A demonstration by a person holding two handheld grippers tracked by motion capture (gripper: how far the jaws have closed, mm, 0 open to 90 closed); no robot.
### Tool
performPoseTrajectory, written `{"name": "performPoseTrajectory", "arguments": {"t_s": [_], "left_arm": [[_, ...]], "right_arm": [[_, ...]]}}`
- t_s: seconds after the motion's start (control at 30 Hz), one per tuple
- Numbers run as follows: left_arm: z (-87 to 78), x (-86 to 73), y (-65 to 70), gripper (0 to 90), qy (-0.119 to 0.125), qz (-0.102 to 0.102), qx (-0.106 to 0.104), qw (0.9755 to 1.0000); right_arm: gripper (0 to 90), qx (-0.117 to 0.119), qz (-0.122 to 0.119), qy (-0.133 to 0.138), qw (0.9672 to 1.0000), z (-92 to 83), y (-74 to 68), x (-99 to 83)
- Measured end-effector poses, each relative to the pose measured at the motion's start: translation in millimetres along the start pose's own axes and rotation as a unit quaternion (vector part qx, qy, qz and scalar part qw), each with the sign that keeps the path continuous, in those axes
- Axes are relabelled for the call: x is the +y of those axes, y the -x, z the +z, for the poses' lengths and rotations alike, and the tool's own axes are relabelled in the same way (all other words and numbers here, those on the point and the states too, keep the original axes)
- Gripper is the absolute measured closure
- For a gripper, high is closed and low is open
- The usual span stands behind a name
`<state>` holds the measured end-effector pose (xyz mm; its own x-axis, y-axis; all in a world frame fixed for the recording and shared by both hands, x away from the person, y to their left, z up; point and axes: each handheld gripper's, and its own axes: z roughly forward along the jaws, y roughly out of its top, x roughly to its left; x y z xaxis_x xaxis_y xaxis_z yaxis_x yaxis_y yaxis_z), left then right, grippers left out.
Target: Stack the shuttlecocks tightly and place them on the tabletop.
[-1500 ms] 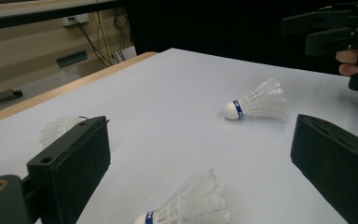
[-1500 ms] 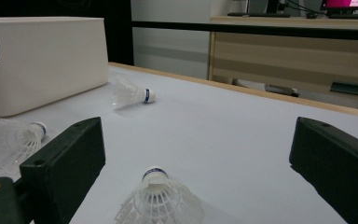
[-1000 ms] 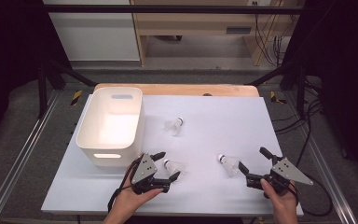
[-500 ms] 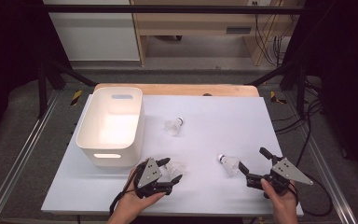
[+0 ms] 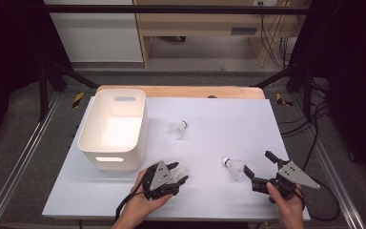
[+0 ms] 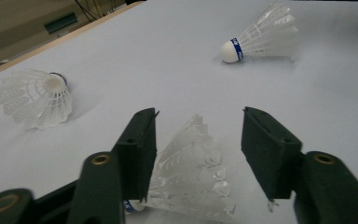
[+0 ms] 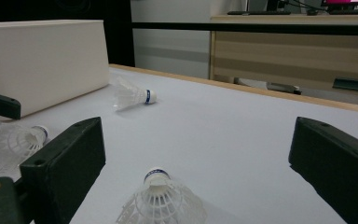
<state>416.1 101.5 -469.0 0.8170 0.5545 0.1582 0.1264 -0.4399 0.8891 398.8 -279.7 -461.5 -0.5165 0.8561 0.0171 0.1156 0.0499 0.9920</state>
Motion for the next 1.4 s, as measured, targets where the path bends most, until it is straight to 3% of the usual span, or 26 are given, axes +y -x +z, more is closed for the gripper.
{"name": "performPoseTrajectory", "arguments": {"t_s": [0.03, 0.43, 0.83, 1.13, 1.4], "left_arm": [[1.1, 0.1, -0.4, 50.6, -0.001, 0.002, 0.000, 1.0000], [11.2, -0.5, -4.2, 62.0, -0.017, 0.012, 0.015, 0.9997], [16.7, 1.4, -4.3, 75.5, -0.019, 0.005, 0.017, 0.9997], [19.1, 7.6, -9.3, 88.5, -0.007, -0.003, 0.050, 0.9987], [20.4, 22.4, -24.1, 89.8, -0.004, -0.002, 0.101, 0.9949]], "right_arm": [[4.0, 0.001, 0.001, 0.000, 1.0000, 0.2, -0.1, -0.1], [4.2, 0.002, 0.005, 0.000, 1.0000, 0.3, 0.5, -0.5], [4.2, 0.003, 0.005, 0.000, 1.0000, 0.1, 0.8, -0.6], [4.2, 0.005, 0.004, -0.002, 1.0000, 0.3, -0.1, -0.3], [4.1, 0.010, -0.002, -0.005, 0.9999, 2.1, -1.5, -0.4]]}}
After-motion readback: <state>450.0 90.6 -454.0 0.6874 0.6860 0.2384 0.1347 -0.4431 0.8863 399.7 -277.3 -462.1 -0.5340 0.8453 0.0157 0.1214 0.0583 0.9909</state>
